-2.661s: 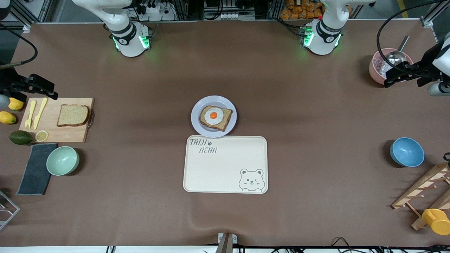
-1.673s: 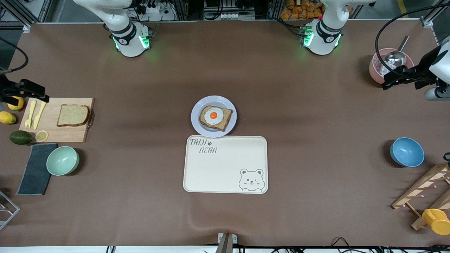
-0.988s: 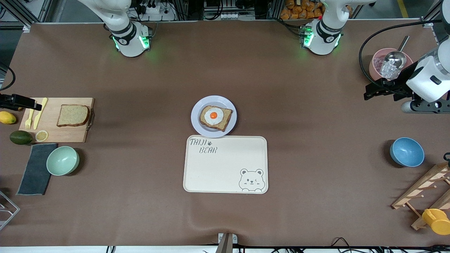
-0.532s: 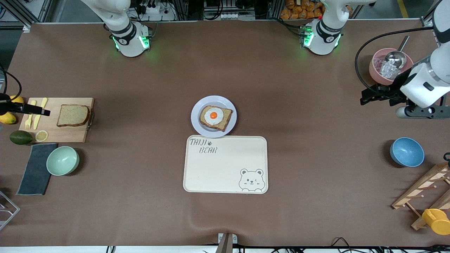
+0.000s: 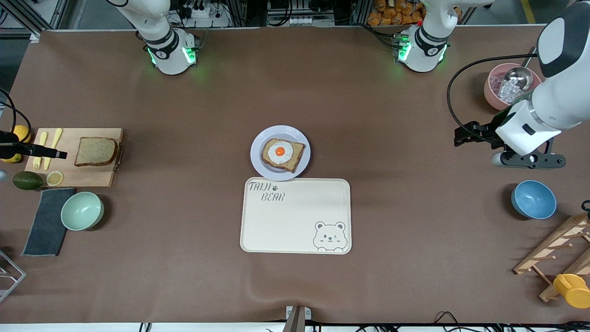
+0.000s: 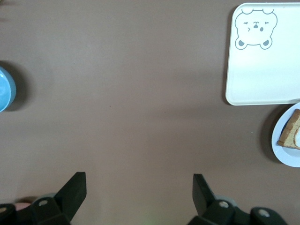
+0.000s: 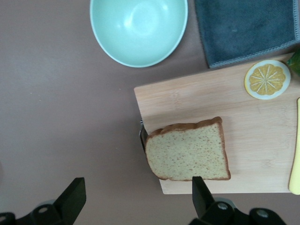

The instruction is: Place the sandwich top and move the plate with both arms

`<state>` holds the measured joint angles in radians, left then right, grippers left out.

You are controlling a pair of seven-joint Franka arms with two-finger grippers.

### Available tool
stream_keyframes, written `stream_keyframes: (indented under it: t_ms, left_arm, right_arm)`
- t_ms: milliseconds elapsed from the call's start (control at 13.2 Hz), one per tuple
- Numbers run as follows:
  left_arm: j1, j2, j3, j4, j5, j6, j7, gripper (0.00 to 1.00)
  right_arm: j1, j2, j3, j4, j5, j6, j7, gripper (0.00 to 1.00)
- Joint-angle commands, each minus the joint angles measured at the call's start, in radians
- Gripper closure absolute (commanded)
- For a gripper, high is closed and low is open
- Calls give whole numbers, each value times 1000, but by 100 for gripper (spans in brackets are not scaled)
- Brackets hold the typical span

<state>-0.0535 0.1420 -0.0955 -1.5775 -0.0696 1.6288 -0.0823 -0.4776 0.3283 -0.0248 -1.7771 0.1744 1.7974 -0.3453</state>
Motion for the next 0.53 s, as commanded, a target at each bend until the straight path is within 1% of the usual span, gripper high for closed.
stream_keyframes:
  t_ms: [0,76,228,304,380,456]
  left_arm:
    - [-14,30,-33,-4,-18,61,-42,0]
    - [-20,43,-50,-6,-18,74,-69,0]
    - [-35,68,-55,-6,-16,92,-85,0]
    - [-48,76,-55,-6,-18,97,-88,0]
    - [-51,86,-56,-4,-19,106,-97,0]
    - [-66,91,-56,-6,-19,114,-109,0]
  right_arm:
    - [-70,35,17,-37,30,42,-70,0]
    - [-84,44,16,-66,63,89,-133,0]
    - [-107,54,16,-128,76,175,-181,0]
    - [-120,60,17,-140,76,203,-211,1]
    - [-121,70,16,-142,76,218,-256,5]
    - [-125,78,16,-142,76,229,-277,12]
